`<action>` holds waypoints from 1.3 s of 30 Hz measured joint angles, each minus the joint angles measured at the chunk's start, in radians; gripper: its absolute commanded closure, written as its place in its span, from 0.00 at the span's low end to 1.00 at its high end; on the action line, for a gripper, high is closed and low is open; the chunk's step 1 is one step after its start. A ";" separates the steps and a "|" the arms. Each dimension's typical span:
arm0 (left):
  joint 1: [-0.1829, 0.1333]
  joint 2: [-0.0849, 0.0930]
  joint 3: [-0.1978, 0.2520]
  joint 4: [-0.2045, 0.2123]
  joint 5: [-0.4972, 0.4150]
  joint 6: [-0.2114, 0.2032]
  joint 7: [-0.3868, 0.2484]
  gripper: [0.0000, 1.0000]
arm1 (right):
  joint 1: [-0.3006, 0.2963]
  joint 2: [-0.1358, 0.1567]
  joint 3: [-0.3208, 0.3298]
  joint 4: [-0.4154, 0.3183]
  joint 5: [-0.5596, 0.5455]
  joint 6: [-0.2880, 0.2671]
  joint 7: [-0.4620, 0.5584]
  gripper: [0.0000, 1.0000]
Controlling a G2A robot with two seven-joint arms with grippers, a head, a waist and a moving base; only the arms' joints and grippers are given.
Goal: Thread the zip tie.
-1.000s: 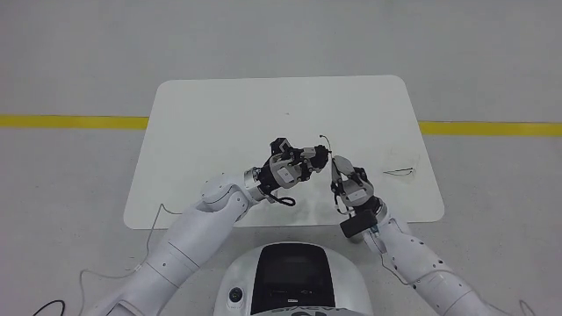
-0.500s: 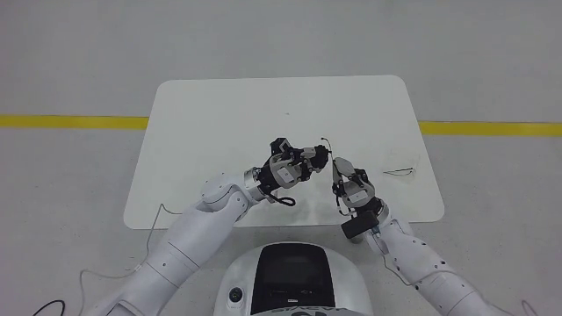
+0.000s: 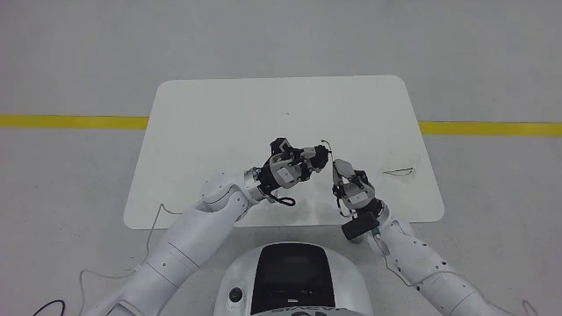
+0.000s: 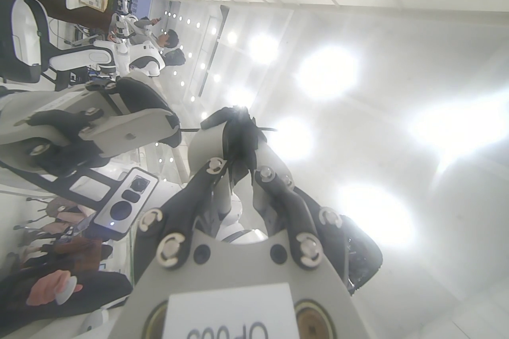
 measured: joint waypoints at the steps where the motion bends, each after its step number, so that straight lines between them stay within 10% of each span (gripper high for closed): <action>1: 0.000 0.000 0.000 0.000 0.000 0.000 0.000 1.00 | 0.001 0.001 -0.002 0.002 0.000 0.001 0.000 1.00; 39: 0.000 0.000 0.000 0.000 0.000 0.000 0.000 1.00 | 0.035 0.032 -0.076 0.029 0.000 0.010 0.025 1.00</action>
